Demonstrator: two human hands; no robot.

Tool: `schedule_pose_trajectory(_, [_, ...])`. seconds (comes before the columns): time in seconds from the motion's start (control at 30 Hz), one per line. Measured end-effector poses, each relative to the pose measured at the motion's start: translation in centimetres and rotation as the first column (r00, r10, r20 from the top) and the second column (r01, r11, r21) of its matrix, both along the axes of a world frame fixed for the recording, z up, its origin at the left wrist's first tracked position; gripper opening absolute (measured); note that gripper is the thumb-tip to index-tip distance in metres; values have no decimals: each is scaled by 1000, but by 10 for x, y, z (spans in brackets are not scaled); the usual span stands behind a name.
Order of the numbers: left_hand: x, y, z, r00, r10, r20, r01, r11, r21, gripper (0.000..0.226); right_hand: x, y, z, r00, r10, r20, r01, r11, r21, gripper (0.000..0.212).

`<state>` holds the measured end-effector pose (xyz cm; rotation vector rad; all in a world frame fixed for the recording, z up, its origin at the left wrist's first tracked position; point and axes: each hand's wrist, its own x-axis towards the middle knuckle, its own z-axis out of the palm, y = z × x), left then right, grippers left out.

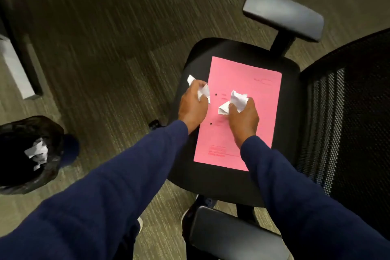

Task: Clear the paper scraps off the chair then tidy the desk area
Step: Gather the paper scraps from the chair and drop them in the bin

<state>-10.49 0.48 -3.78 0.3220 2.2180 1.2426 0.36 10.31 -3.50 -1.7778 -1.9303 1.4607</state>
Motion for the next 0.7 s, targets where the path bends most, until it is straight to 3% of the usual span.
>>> schedule_pose_trajectory(0.13, [-28, -63, -1, 988, 108, 113, -116, 991, 66, 63, -41, -46, 5, 990, 84, -113, -84, 996, 10, 41])
schedule_pose_trajectory(0.23, [-52, -120, -9, 964, 236, 120, -242, 969, 40, 69, -76, -92, 7, 976, 153, -156, -161, 986, -35, 42])
schedule_pose_trajectory(0.4, [-92, -217, -18, 896, 420, 146, -425, 905, 3, 42, -134, -174, 4, 952, 271, -145, -283, 957, -70, 33])
schedule_pose_trajectory(0.5, [-114, -279, -24, 863, 500, 64, -500, 866, -20, 23, -167, -228, 0, 925, 359, -124, -371, 924, -93, 31])
schedule_pose_trajectory(0.7, [-145, -405, -42, 732, 681, -27, -678, 723, -137, 7, -228, -340, -19, 840, 539, -67, -543, 831, -123, 28])
